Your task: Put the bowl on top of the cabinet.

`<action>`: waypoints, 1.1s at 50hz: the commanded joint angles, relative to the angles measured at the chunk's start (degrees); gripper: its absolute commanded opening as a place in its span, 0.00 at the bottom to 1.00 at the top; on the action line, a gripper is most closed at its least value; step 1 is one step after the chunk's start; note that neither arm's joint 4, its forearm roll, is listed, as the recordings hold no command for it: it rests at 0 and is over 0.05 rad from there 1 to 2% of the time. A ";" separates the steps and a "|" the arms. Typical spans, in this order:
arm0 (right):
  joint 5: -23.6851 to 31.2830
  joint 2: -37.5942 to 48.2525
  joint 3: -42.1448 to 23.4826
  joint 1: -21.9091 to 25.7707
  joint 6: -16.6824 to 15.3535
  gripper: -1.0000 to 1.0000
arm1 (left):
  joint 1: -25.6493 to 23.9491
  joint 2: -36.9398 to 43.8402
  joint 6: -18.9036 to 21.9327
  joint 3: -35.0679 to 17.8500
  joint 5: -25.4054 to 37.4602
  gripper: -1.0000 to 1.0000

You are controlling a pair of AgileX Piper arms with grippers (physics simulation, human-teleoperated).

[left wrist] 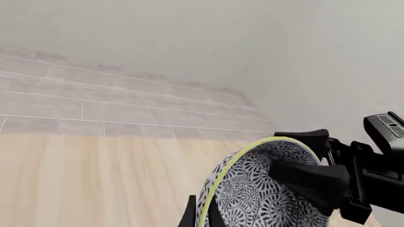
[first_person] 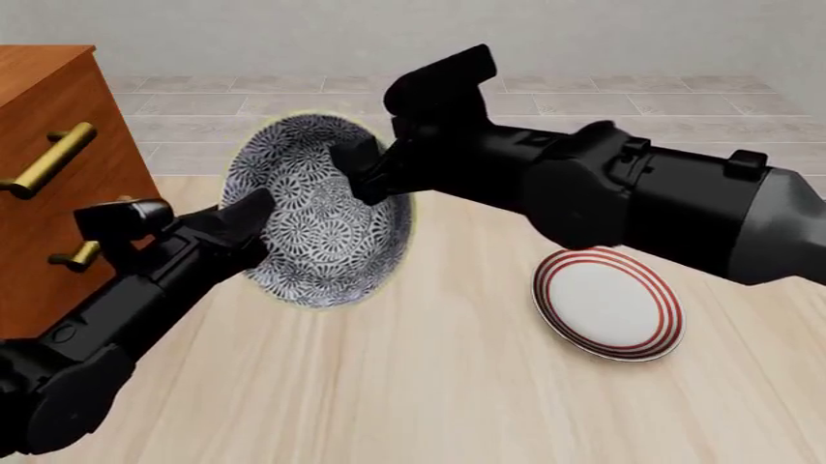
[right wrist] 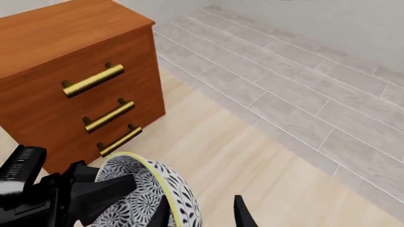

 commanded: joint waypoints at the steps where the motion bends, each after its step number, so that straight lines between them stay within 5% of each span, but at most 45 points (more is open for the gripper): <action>1: 0.55 -1.95 0.69 0.71 0.43 1.00 | -0.26 0.08 -0.09 -0.41 -0.49 0.00; 32: 2.96 -10.87 2.12 3.05 -1.57 1.00 | 0.05 1.54 0.81 -1.43 -0.37 0.00; 55: 0.02 -22.70 7.61 0.97 -8.07 1.00 | 0.50 1.66 2.93 -3.22 1.69 0.00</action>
